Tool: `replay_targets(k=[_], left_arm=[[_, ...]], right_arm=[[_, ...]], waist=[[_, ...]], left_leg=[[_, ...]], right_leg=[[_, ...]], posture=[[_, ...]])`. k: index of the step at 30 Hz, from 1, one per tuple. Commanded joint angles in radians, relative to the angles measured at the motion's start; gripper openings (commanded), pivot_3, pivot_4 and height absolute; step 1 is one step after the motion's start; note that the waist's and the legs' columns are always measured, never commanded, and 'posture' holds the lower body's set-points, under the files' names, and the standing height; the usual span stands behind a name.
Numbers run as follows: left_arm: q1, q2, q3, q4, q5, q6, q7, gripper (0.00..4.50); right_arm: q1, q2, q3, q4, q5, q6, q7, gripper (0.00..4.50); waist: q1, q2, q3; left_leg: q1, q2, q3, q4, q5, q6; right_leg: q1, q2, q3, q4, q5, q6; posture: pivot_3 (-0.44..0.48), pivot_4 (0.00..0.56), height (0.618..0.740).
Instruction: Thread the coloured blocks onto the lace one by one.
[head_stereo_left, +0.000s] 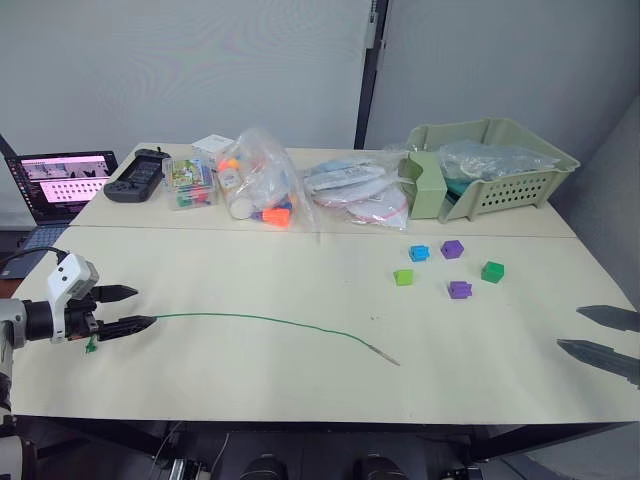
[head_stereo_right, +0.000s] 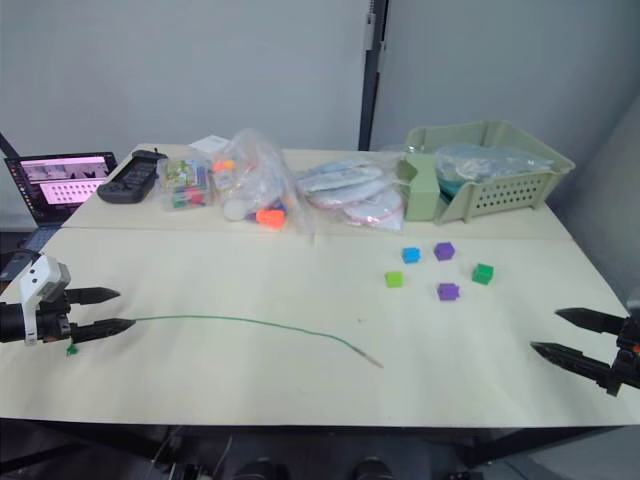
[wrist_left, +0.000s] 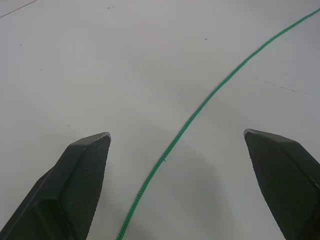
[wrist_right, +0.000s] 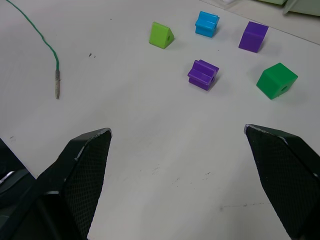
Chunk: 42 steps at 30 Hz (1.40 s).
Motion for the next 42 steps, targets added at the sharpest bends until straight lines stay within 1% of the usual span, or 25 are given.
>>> replay_targets(k=[1,3,5,11,14,16,18,19,24,25,27,28,30,34,37,42], left_arm=[[-0.006,-0.01,0.033,-0.085,-0.053,0.043,-0.019,4.5],[-0.018,-0.047,0.033,-0.179,-0.098,0.099,-0.022,4.5],[-0.01,-0.086,0.013,-0.308,-0.127,0.158,-0.013,4.5],[-0.033,-0.18,-0.095,-0.562,-0.157,0.323,0.006,4.5],[-0.058,-0.238,-0.17,-0.648,-0.15,0.344,-0.003,4.5],[-0.072,-0.257,-0.206,-0.68,-0.144,0.357,-0.01,4.5],[-0.129,-0.355,-0.299,-0.695,-0.124,0.355,-0.005,4.5],[-0.148,-0.386,-0.334,-0.697,-0.11,0.346,-0.007,4.5],[-0.255,-0.525,-0.452,-0.603,-0.021,0.245,-0.009,4.5],[-0.289,-0.564,-0.491,-0.561,0.01,0.208,-0.016,4.5],[-0.331,-0.609,-0.547,-0.491,0.065,0.128,-0.038,4.5],[-0.341,-0.617,-0.566,-0.466,0.089,0.088,-0.051,4.5],[-0.378,-0.668,-0.594,-0.376,0.131,0.021,-0.036,4.5],[-0.439,-0.773,-0.631,-0.206,0.193,-0.108,-0.031,4.5],[-0.48,-0.84,-0.631,-0.065,0.223,-0.2,-0.024,4.5],[-0.529,-0.909,-0.618,0.124,0.273,-0.314,0.011,4.5]], right_arm=[[-0.008,-0.002,-0.02,-0.033,0.024,0.016,-0.007,4.49],[-0.001,0.02,-0.025,-0.086,0.064,0.06,-0.022,4.49],[0.021,0.043,-0.028,-0.175,0.094,0.098,-0.04,4.49],[0.059,0.087,-0.037,-0.453,0.182,0.217,-0.149,4.49],[0.078,0.096,-0.047,-0.596,0.243,0.286,-0.213,4.49],[0.087,0.097,-0.051,-0.652,0.268,0.313,-0.245,4.49],[0.106,0.104,-0.061,-0.789,0.329,0.359,-0.316,4.49],[0.111,0.107,-0.065,-0.835,0.354,0.376,-0.347,4.49],[0.151,0.121,-0.072,-0.975,0.408,0.417,-0.471,4.49],[0.168,0.127,-0.074,-1.009,0.42,0.426,-0.5,4.49],[0.196,0.133,-0.074,-1.057,0.436,0.436,-0.551,4.49],[0.206,0.133,-0.073,-1.073,0.443,0.44,-0.571,4.49],[0.233,0.15,-0.067,-1.106,0.443,0.437,-0.618,4.49],[0.292,0.205,-0.044,-1.14,0.408,0.408,-0.696,4.49],[0.337,0.231,-0.008,-1.143,0.347,0.379,-0.709,4.49],[0.362,0.252,0.027,-1.132,0.292,0.343,-0.722,4.49]], waist=[[0.0,0.0,0.0],[0.007,0.0,0.0],[0.012,0.0,0.0],[0.012,0.0,0.0],[0.015,0.0,0.0],[0.015,-0.001,0.0],[0.019,0.0,0.0],[0.023,0.0,0.0],[0.023,-0.003,0.0],[0.023,-0.002,0.0],[0.024,-0.003,0.0],[0.023,-0.002,0.0],[0.02,-0.003,0.0],[0.023,-0.003,0.0],[0.023,-0.003,0.0],[0.021,-0.003,0.0]], left_leg=[[0.0,0.0,0.0,0.0,0.0,0.0],[0.0,0.0,0.0,0.0,0.0,0.0],[-0.001,0.0,-0.001,0.003,0.0,0.0],[-0.002,0.0,-0.002,0.007,0.0,0.0],[-0.002,0.0,-0.002,0.008,0.0,0.0],[-0.003,0.0,-0.002,0.009,0.0,0.0],[-0.003,0.0,-0.002,0.009,0.0,0.0],[-0.003,-0.001,-0.003,0.01,0.0,0.0],[-0.004,-0.002,-0.004,0.011,0.0,0.0],[-0.004,-0.002,-0.004,0.011,0.0,0.0],[-0.004,-0.002,-0.004,0.011,0.0,0.0],[-0.004,-0.003,-0.004,0.011,0.0,0.0],[-0.004,-0.003,-0.004,0.01,0.0,0.001],[-0.005,-0.004,-0.005,0.011,-0.001,0.001],[-0.005,-0.005,-0.005,0.011,0.0,0.001],[-0.005,-0.006,-0.006,0.011,-0.001,0.001]], right_leg=[[0.0,0.0,0.0,0.0,0.0,0.0],[0.0,0.0,0.0,0.0,0.0,0.0],[0.001,0.0,0.0,0.002,0.0,0.0],[0.001,0.0,0.0,0.004,0.0,0.001],[0.001,0.001,0.0,0.004,-0.001,0.001],[0.001,0.001,0.0,0.004,-0.001,0.001],[0.001,0.001,0.001,0.003,-0.001,0.001],[0.002,0.001,0.001,0.004,-0.001,0.002],[0.003,0.001,0.001,0.002,-0.001,0.002],[0.003,0.001,0.001,0.002,-0.001,0.002],[0.003,0.001,0.001,0.002,-0.001,0.002],[0.003,0.001,0.002,0.002,-0.001,0.002],[0.004,0.001,0.003,0.001,-0.002,0.003],[0.003,0.001,0.003,0.001,-0.002,0.003],[0.003,0.0,0.004,0.001,-0.002,0.004],[0.003,-0.001,0.004,0.001,-0.002,0.005]], posture=[[0.0,0.15,0.734],[0.0,0.15,0.734],[0.0,0.15,0.734],[0.0,0.15,0.734],[0.0,0.15,0.734],[0.0,0.15,0.734],[0.0,0.15,0.734],[0.0,0.15,0.734],[0.0,0.15,0.734],[0.0,0.15,0.734],[0.0,0.15,0.734],[0.0,0.15,0.734],[0.0,0.15,0.734],[0.0,0.15,0.734],[0.0,0.15,0.734],[0.0,0.15,0.734]])
